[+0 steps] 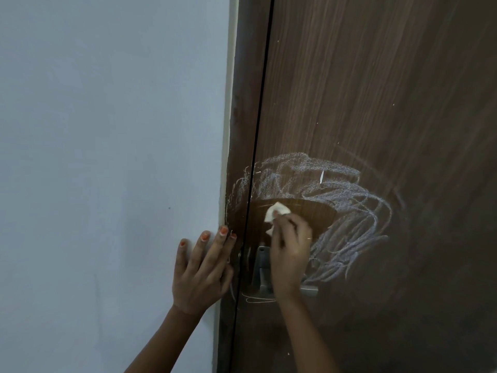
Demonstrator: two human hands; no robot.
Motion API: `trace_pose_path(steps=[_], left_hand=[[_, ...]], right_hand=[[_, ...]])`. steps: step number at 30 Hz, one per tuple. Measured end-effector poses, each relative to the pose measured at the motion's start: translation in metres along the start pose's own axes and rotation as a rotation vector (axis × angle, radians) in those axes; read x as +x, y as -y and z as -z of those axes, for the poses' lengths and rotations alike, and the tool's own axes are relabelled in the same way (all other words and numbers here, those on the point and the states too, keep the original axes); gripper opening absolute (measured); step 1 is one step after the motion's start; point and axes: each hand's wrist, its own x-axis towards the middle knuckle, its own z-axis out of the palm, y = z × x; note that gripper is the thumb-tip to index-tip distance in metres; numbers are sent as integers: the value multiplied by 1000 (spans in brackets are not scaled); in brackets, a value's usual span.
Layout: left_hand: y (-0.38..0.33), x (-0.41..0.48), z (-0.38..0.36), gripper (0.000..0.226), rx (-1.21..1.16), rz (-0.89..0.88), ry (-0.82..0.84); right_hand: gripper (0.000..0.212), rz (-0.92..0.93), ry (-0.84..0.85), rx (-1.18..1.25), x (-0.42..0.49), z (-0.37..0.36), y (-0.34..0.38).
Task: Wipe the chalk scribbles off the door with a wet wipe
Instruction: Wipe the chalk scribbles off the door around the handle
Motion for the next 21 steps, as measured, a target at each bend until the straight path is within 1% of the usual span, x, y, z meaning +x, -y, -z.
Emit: trace_pose_path(steps=[2,3,5,8,9,10,11,12,14,15,16,17,18,19,20,21], left_hand=[[0,0,0,54,3,-2,5],[0,-1,0,54,5,-3,5],[0,-2,0,54,3,-2,4],[0,-1,1,54,-4,1,1],[0,-1,1,54,-7,1,3],[0,-1,1,55,-8,2,4],[0,0,1,55,-6,3,4],[-1,0,1,55,-3,5,4],[-1,0,1,56,-2,6,3],[0,0,1,55,-4,6,4],[0,0,1,55,-6,8,5],[0,-1,1,55,-8,9,5],[0,-2,1,55,-9,10,6],[-1,-2,1,55,-9,11,7],[-1,-2,1,55,-8,13,7],[-1,-2,0,54,-8,16,6]], right_hand=[[18,-56,-110,53,15,0,4],[19,-50,-116,52,20,-2,10],[22,35,-28,11,21,-9,21],[27,310,200,-58,2,-15,27],[28,367,253,-71,-4,-14,22],[29,371,266,-80,-9,-12,16],[30,312,231,-75,-11,-8,10],[30,186,149,-37,-10,-4,4],[29,-166,-98,153,5,4,-3],[27,-288,-213,247,16,6,-4],[25,-351,-296,288,28,7,-2],[22,-357,-338,281,37,6,1],[21,-322,-340,264,43,3,5],[22,-280,-304,237,45,-3,12],[23,-213,-227,204,43,-8,20],[24,-97,-121,157,36,-13,27]])
